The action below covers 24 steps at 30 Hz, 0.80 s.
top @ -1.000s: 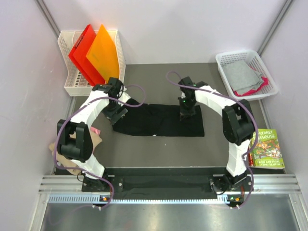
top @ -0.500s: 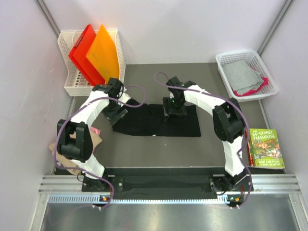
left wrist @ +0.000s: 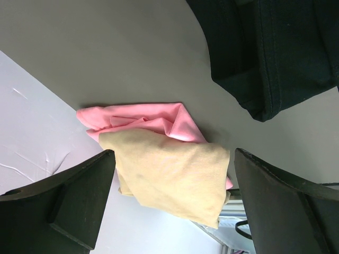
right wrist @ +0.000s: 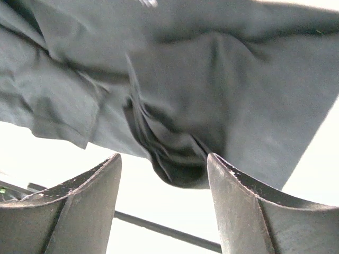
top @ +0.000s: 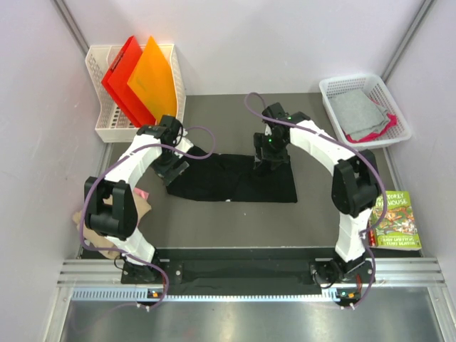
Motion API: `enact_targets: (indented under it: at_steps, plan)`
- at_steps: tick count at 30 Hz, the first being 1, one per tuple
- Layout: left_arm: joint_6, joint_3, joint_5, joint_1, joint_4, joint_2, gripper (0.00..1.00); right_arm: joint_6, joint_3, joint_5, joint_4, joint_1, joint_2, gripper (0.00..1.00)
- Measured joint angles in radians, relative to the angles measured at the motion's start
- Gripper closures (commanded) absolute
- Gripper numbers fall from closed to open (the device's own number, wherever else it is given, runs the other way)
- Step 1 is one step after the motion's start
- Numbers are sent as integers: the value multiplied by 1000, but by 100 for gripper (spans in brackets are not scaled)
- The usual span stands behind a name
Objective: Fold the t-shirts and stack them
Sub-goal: Fold the folded rectangular tshirt in 1/3 of the way
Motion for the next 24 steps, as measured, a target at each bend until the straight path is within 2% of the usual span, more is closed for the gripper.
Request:
enact_targets:
  at_steps: [5,9,14,24]
  plan:
    - [0,0,0,0,0,0,1,-20,-111,50,8,-48,-112,37]
    - [0,0,0,0,-1,0,1,-23,-204,56,41,-84,-135,38]
    - [1,0,-3,0,0,0,1,-19,-325,18,66,-68,-137,40]
    - [0,0,-4,0,-1,0,1,-4,-304,-58,98,40,-137,41]
